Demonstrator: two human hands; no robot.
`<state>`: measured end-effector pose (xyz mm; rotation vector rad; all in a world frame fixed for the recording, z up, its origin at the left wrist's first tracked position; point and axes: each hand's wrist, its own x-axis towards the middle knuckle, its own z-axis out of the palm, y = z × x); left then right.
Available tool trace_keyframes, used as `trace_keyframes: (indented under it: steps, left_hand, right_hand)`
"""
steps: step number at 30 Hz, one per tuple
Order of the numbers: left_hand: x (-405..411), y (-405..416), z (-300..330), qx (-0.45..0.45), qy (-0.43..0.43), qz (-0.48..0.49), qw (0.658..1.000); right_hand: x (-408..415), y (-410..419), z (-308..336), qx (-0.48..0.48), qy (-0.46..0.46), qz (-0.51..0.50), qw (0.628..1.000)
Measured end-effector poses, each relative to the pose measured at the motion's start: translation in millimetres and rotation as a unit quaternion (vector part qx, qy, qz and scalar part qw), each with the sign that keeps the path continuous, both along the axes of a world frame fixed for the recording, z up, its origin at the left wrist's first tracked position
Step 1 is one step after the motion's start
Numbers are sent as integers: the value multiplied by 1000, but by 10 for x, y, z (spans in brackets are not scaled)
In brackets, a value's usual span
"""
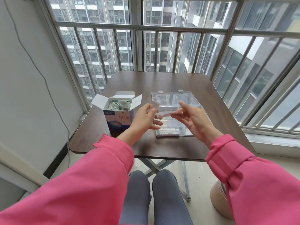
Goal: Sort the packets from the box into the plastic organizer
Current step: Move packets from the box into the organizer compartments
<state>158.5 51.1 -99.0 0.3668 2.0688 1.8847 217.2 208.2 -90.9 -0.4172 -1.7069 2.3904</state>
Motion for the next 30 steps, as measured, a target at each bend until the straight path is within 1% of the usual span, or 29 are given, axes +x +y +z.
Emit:
trace_keyframes:
  steps: [2,4,6,9,10,13,17,20,26,30]
  left_hand:
    - [-3,9,-6,-3,-1,-1,1000]
    - [-19,2,-29,-34,13,1,999]
    - [-51,-10,-82,-79,49,3,996]
    - [-83,-3,-141,-161,115,5,980]
    - [-85,7,-151,-173,127,7,977]
    - [-85,21,-152,-195,156,14,968]
    - [-111,14,-143,-205,167,27,964]
    - [-98,3,-126,-185,150,31,971]
    - [-96,-15,-129,-195,163,21,967]
    - [-90,-25,-117,-181,152,3,972]
  right_hand:
    - [-31,15,-43,91,-13,-4,996]
    - [-47,28,-80,190,-37,8,981]
    - [-53,39,-103,246,-56,19,968]
    - [-76,36,-133,315,-75,21,946]
    - [-87,29,-149,338,-81,19,937]
    - [-124,-5,-180,413,-91,9,906]
    - [-149,-65,-170,523,-83,26,848]
    - [-164,-104,-175,578,-79,48,811]
    - [-172,-148,-251,668,-81,55,737]
    - [-172,-167,-215,697,-96,52,709]
